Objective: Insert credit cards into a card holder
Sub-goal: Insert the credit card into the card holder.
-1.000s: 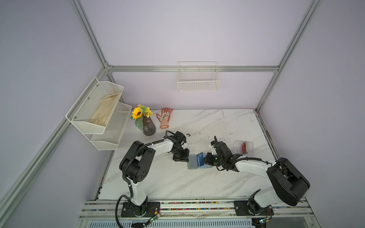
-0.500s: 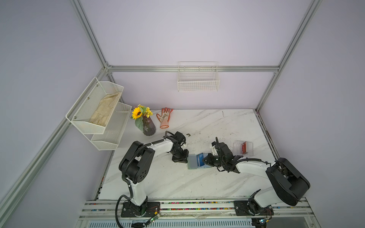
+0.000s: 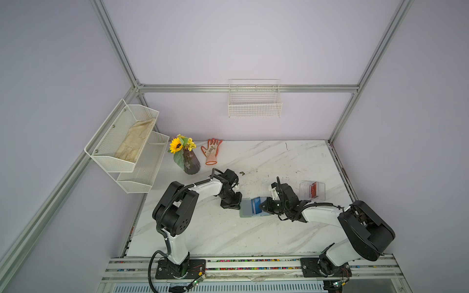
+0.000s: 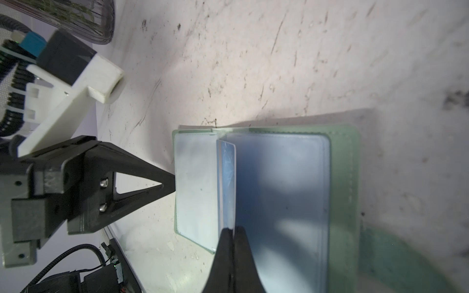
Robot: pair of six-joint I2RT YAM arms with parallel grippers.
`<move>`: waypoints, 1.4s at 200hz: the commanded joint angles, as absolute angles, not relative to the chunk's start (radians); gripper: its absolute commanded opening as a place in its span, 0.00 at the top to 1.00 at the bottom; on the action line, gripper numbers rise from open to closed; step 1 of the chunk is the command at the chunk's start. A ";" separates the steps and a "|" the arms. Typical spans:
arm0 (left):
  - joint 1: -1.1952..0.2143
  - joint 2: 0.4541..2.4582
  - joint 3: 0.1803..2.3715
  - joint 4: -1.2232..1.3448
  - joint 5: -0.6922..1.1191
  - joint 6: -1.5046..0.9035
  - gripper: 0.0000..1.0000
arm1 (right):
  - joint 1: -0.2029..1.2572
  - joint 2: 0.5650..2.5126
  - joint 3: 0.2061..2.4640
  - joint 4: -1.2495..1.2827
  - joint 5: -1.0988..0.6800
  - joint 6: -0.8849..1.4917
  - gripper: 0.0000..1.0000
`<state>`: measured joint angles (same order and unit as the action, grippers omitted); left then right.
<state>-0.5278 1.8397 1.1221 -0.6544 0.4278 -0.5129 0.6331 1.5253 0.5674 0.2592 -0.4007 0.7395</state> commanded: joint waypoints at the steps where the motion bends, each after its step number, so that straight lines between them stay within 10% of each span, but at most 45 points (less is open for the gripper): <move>1: -0.528 1.845 1.170 -0.637 0.436 -0.509 1.00 | 0.639 1.562 0.538 0.240 -0.408 0.760 1.00; 280: -0.527 1.840 1.140 -0.617 0.440 -0.509 1.00 | 0.752 1.692 0.651 0.193 -0.350 0.796 0.92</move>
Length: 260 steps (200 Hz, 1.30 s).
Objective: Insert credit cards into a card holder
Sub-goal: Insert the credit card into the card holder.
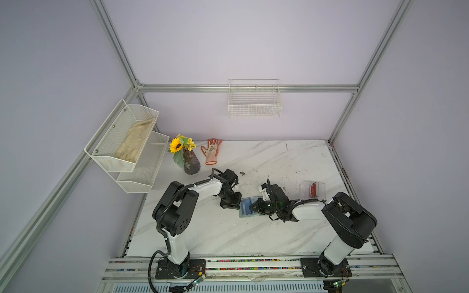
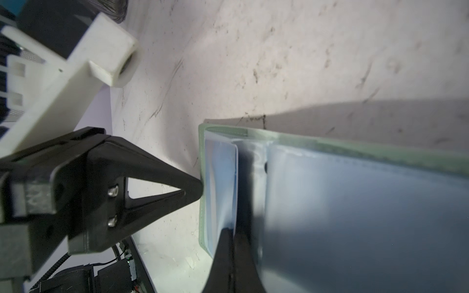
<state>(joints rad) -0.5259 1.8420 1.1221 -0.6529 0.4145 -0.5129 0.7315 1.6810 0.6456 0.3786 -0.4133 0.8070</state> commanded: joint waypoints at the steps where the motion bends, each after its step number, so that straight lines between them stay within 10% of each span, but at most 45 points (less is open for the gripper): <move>1: -0.527 1.839 1.139 -0.617 0.440 -0.509 1.00 | 0.752 1.690 0.652 0.190 -0.349 0.795 0.92; 260: -0.555 1.814 1.244 -0.629 0.509 -0.514 1.00 | 0.753 1.463 0.829 -0.330 0.016 0.640 0.53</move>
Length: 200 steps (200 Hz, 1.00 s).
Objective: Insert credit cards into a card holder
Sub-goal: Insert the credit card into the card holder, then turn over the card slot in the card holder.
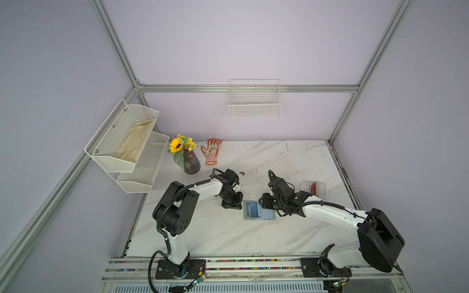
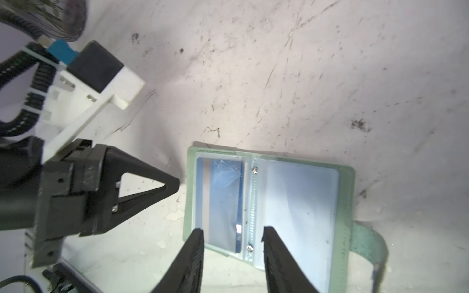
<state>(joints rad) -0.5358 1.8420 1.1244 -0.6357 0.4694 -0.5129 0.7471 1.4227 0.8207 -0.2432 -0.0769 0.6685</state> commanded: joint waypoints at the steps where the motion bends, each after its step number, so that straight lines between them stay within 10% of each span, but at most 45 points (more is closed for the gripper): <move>1: -0.555 1.815 1.245 -0.629 0.509 -0.514 1.00 | 0.753 1.465 0.830 -0.330 0.019 0.640 0.52; 100: -0.566 1.868 1.196 -0.617 0.487 -0.519 1.00 | 0.781 1.594 0.837 -0.296 0.083 0.632 0.35; 200: -0.564 1.861 1.137 -0.583 0.485 -0.529 1.00 | 0.885 1.732 0.851 -0.324 0.126 0.689 0.48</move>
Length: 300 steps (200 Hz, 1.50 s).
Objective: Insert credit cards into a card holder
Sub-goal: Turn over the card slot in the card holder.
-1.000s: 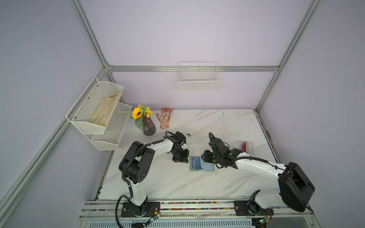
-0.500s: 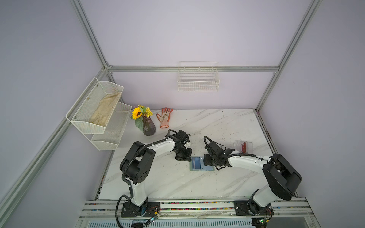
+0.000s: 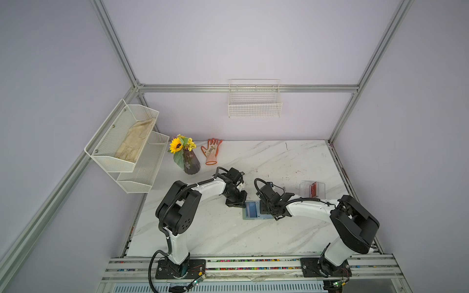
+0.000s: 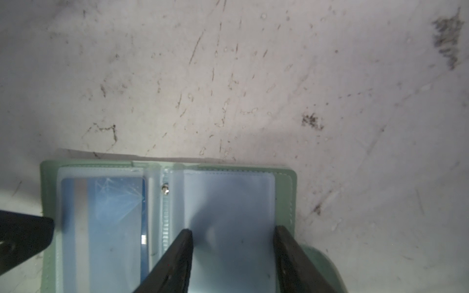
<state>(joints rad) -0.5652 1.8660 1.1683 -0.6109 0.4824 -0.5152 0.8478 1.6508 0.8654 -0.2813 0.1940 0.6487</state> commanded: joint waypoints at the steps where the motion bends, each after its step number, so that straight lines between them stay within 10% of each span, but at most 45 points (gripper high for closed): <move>1: -0.564 1.862 1.136 -0.583 0.485 -0.529 1.00 | 0.886 1.733 0.852 -0.325 0.127 0.690 0.48; 300: -0.531 1.844 1.072 -0.581 0.477 -0.507 1.00 | 0.916 1.698 0.985 -0.401 0.184 0.672 0.76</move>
